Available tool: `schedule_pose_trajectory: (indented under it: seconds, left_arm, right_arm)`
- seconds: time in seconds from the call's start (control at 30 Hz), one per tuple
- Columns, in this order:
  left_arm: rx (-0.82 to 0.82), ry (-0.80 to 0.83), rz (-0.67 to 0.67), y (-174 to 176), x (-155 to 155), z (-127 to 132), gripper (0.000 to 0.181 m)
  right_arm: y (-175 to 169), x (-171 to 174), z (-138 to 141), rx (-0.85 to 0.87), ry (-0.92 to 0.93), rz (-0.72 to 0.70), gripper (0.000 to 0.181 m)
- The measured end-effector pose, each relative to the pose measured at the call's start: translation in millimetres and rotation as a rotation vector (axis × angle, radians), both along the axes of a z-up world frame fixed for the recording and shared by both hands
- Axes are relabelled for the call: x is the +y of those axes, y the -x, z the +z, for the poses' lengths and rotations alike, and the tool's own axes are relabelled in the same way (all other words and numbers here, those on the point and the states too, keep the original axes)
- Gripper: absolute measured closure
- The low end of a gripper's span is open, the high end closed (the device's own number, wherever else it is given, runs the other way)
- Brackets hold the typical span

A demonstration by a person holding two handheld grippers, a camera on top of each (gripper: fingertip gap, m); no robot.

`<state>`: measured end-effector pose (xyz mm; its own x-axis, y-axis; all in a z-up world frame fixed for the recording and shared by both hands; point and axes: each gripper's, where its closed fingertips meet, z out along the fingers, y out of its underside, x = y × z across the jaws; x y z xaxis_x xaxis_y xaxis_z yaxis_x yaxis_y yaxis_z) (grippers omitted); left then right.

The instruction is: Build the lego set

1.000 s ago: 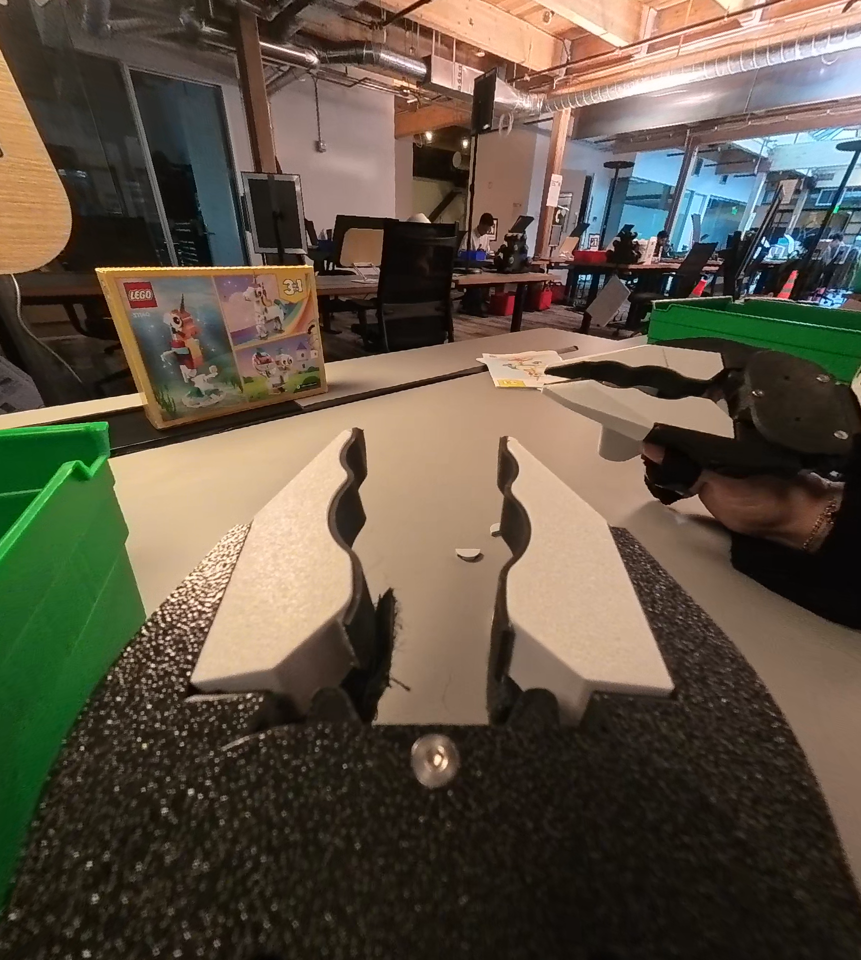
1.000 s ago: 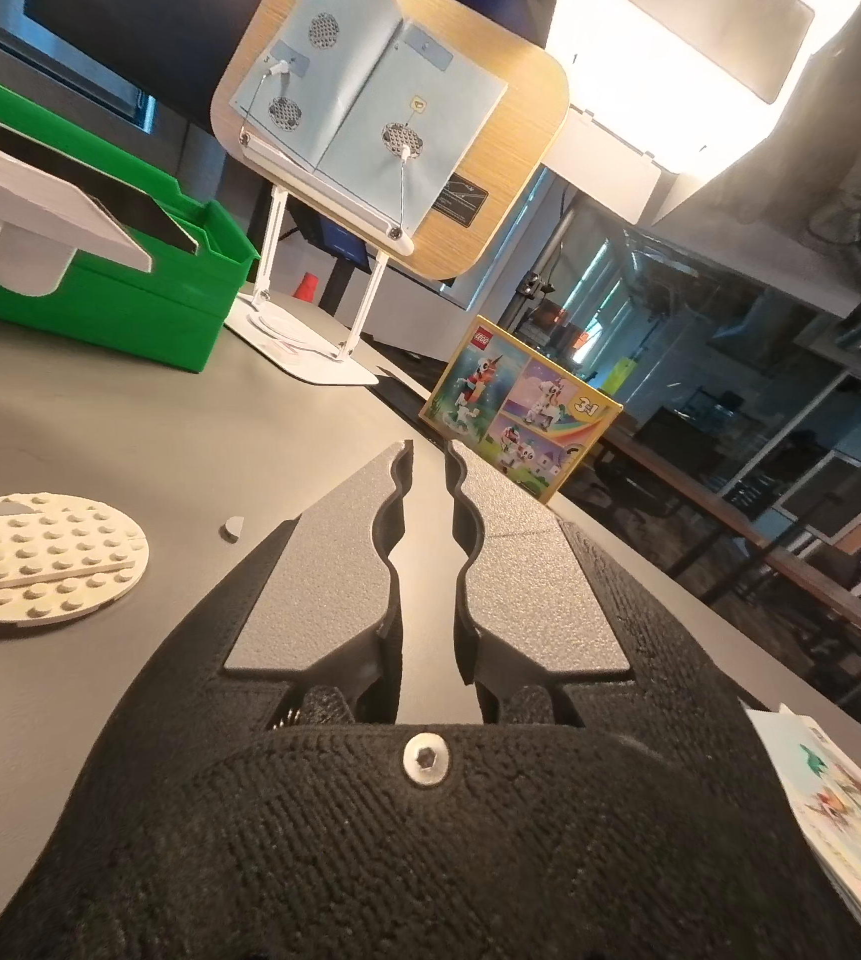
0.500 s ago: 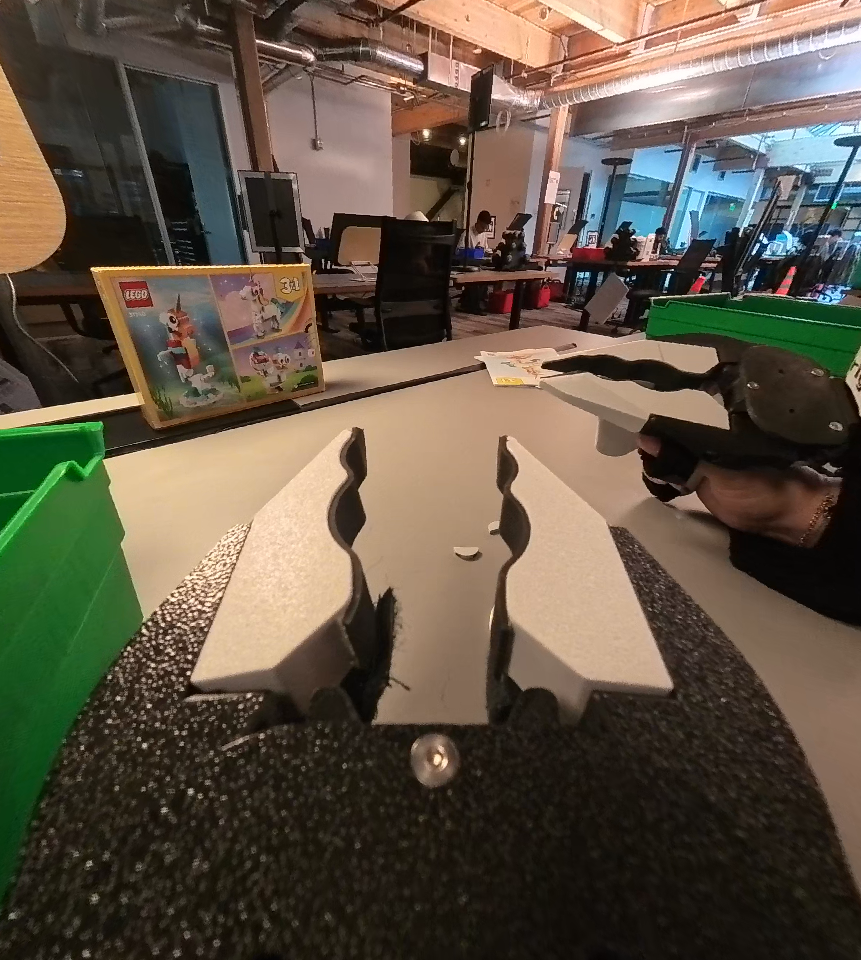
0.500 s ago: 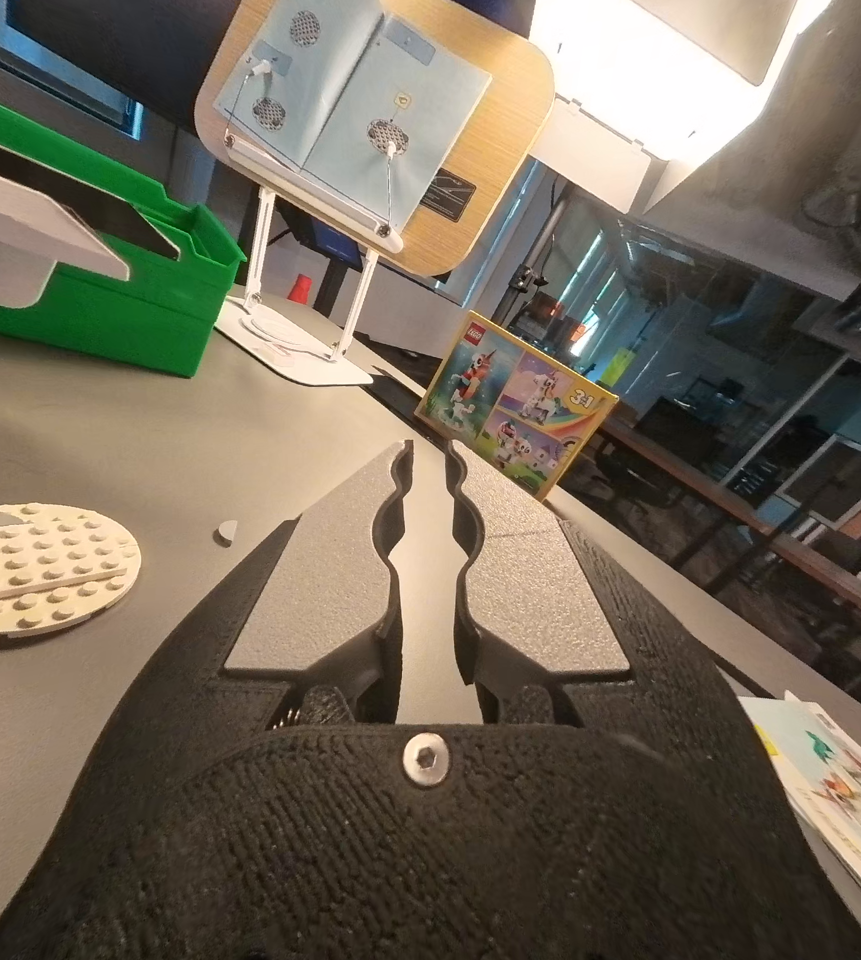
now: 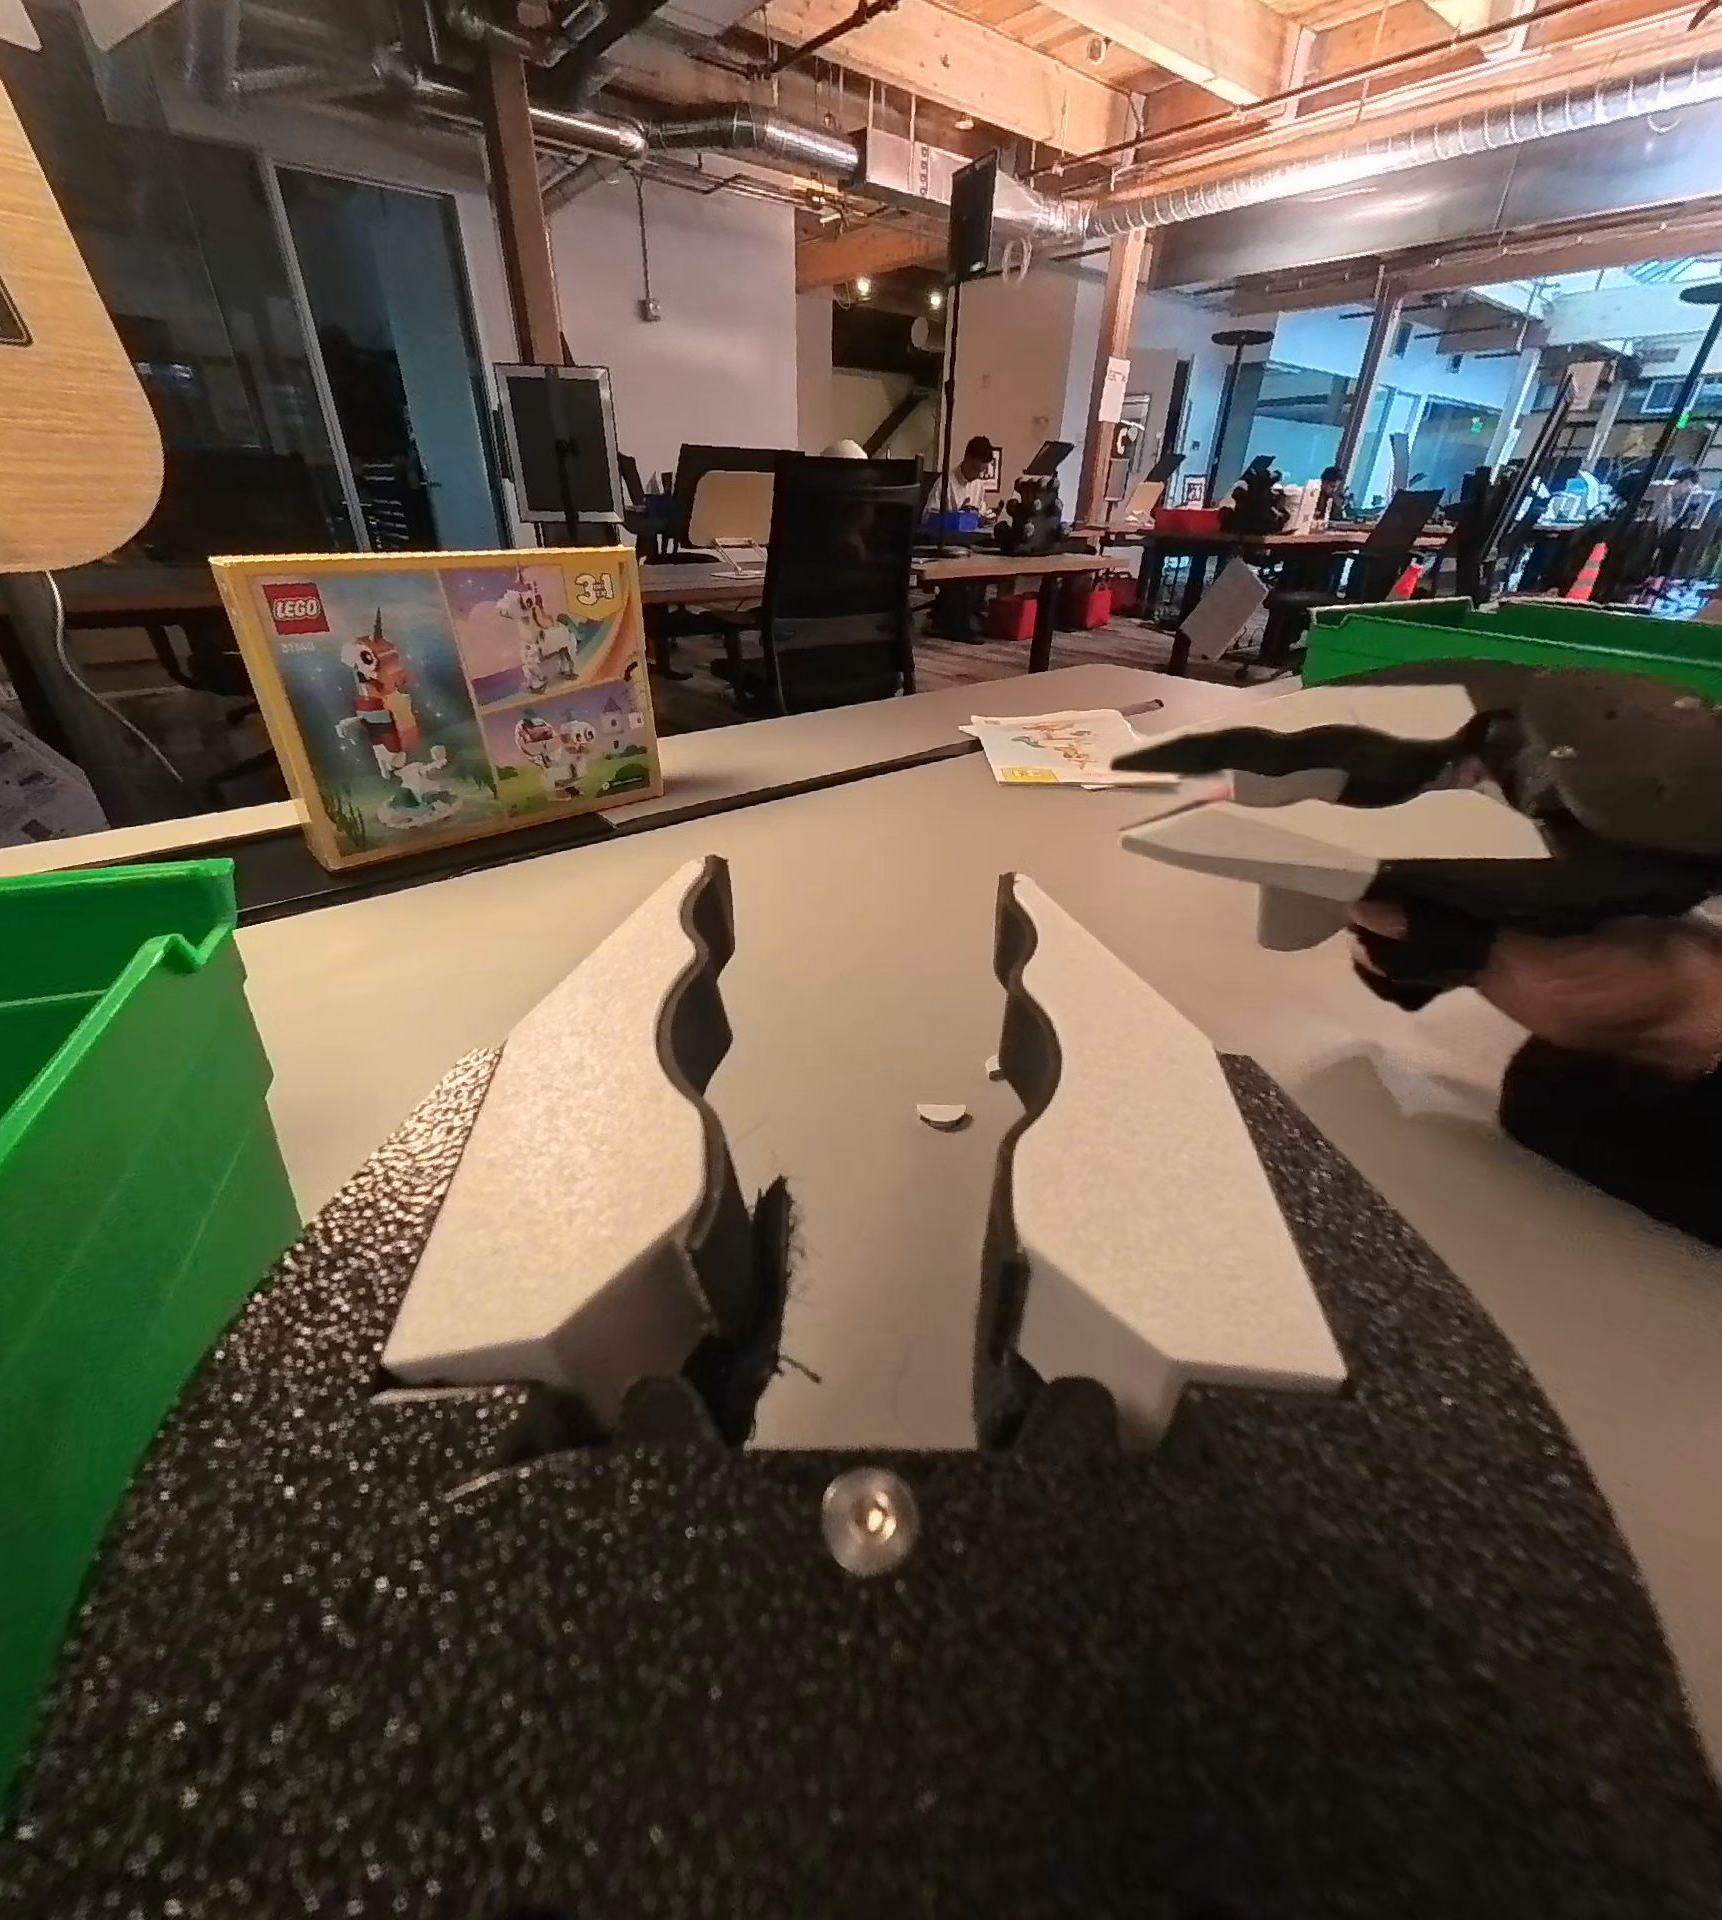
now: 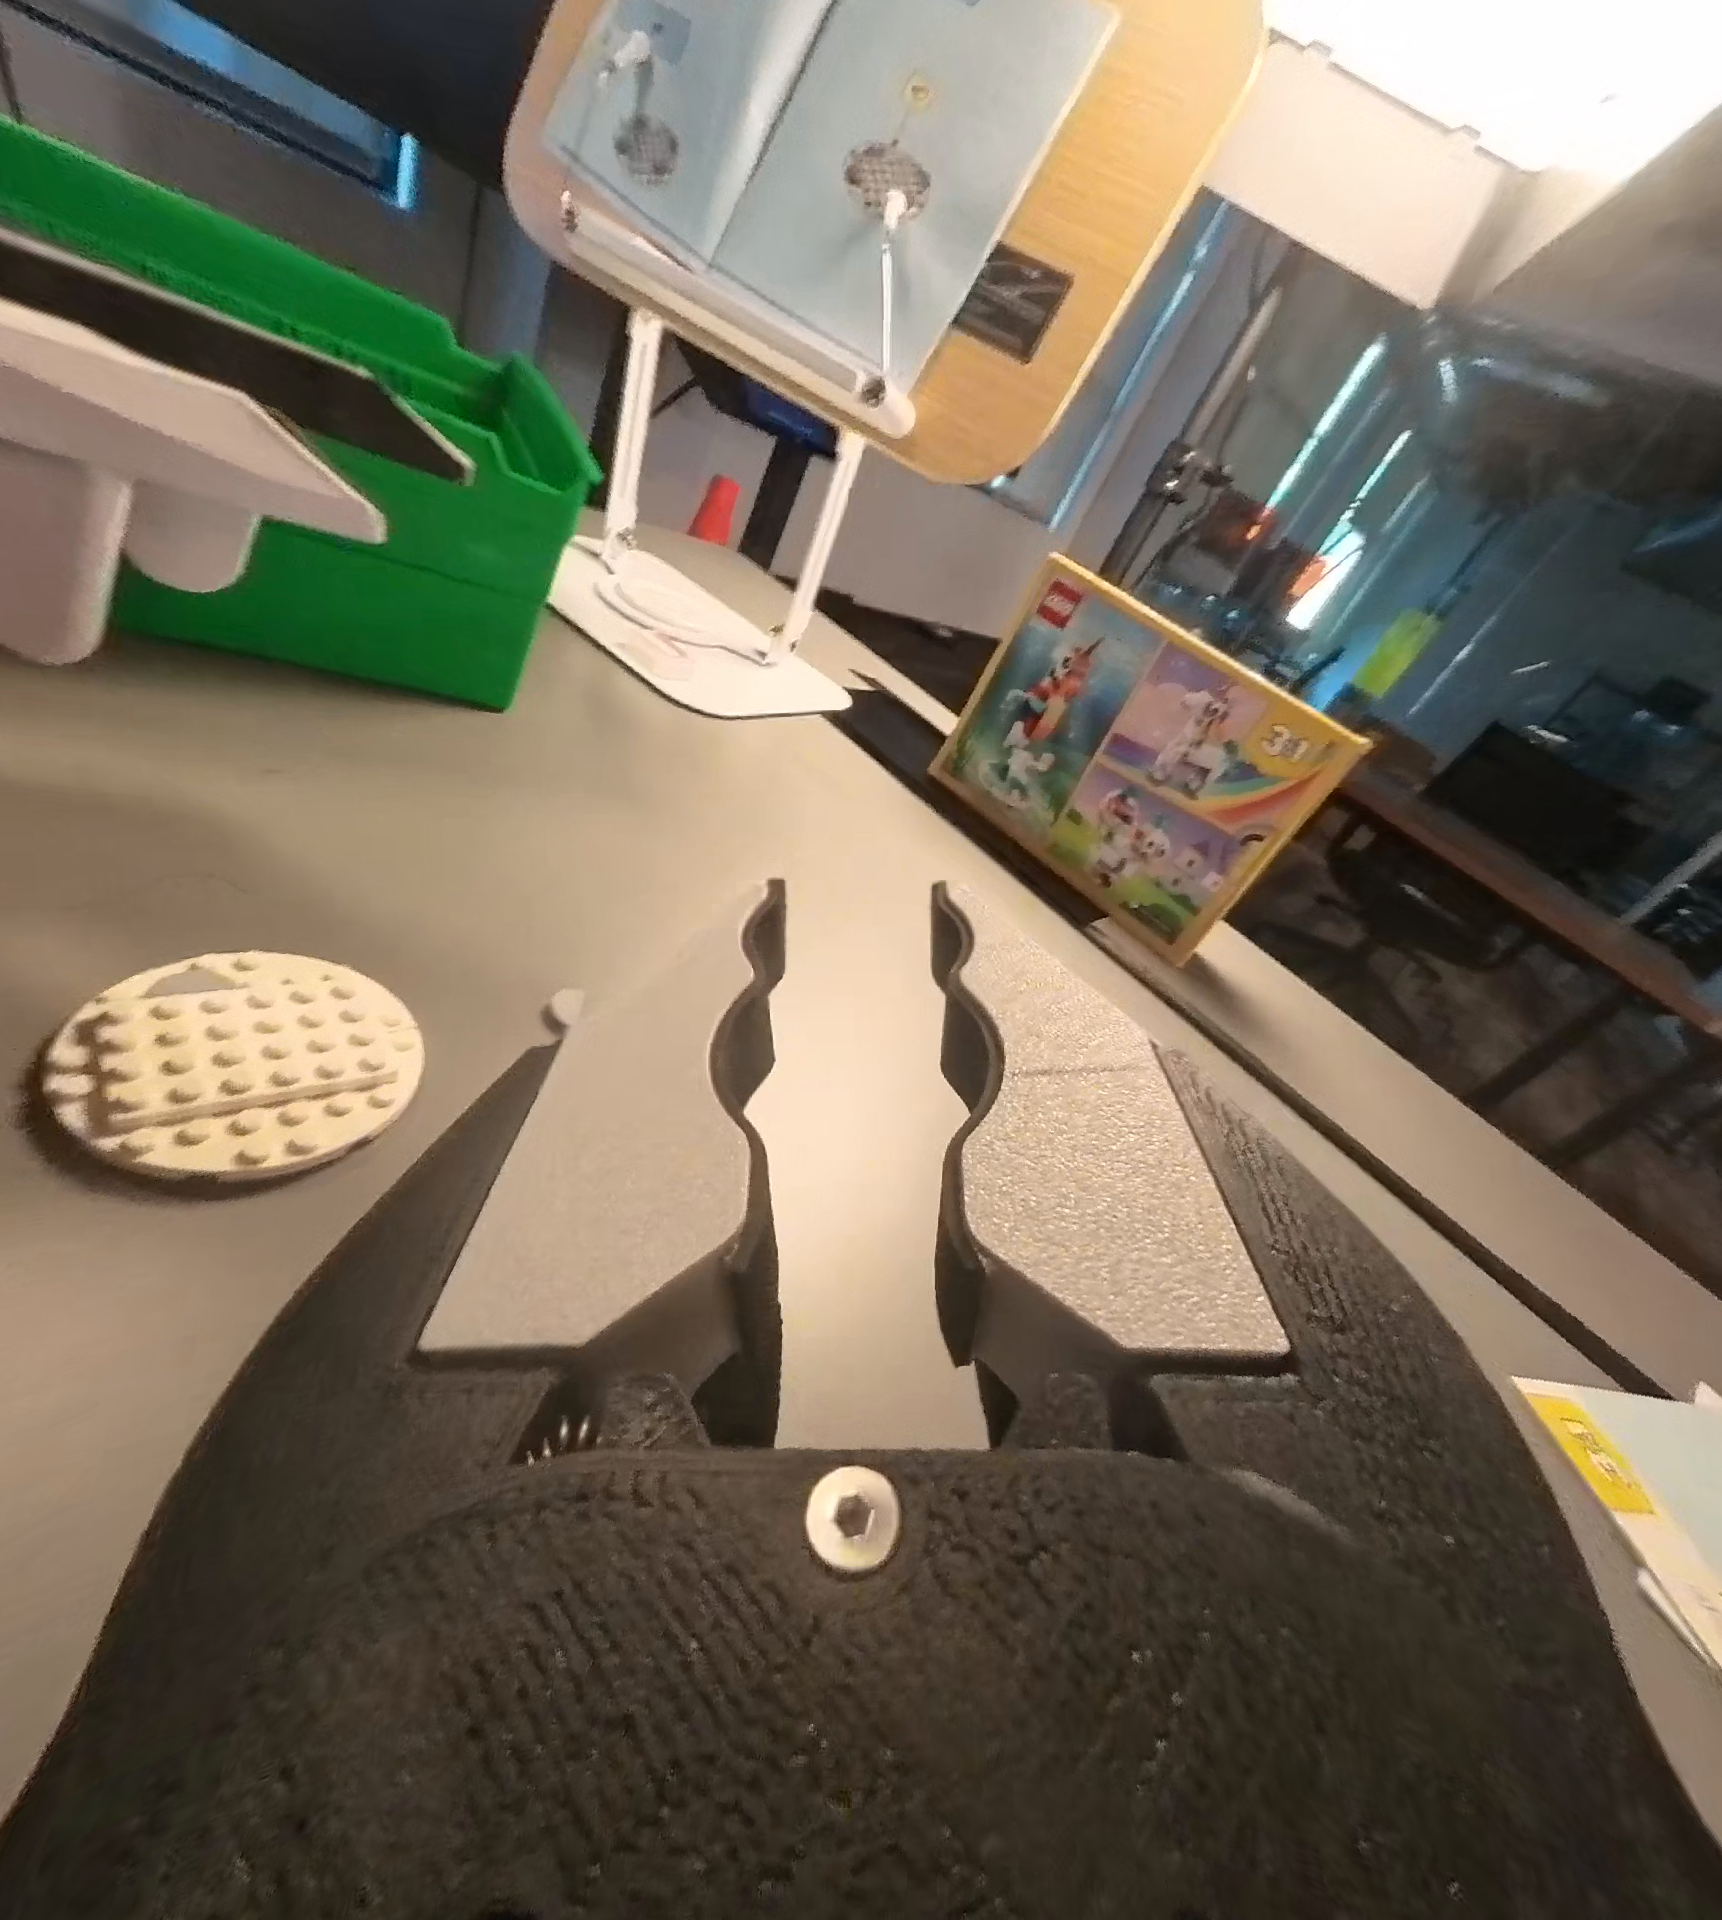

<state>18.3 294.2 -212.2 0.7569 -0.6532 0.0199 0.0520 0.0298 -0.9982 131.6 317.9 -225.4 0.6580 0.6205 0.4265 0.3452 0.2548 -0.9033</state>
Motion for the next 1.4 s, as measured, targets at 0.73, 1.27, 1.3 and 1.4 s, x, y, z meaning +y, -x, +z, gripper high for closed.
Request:
schedule_pose_trajectory:
  seconds: [0.73, 1.27, 1.3, 1.4]
  left_arm:
    - [-0.029, 0.013, -0.010, -0.2, -1.5, 3.0, 0.133]
    - [-0.021, 0.065, -0.115, -11.5, -9.8, 1.2, 0.135]
    - [-0.024, 0.109, -0.142, -14.0, -10.4, -2.4, 0.132]
    - [-0.065, 0.335, -0.226, -20.5, -10.4, -20.8, 0.113]
  right_arm:
    - [71.9, -70.2, -85.6, -0.278, 0.689, 0.402, 0.102]
    - [71.7, -70.7, -94.6, -0.399, 0.658, 0.447, 0.118]
    - [69.7, -68.9, -92.4, -0.404, 0.629, 0.441, 0.118]
    - [65.4, -66.8, -76.4, -0.373, 0.544, 0.449, 0.119]
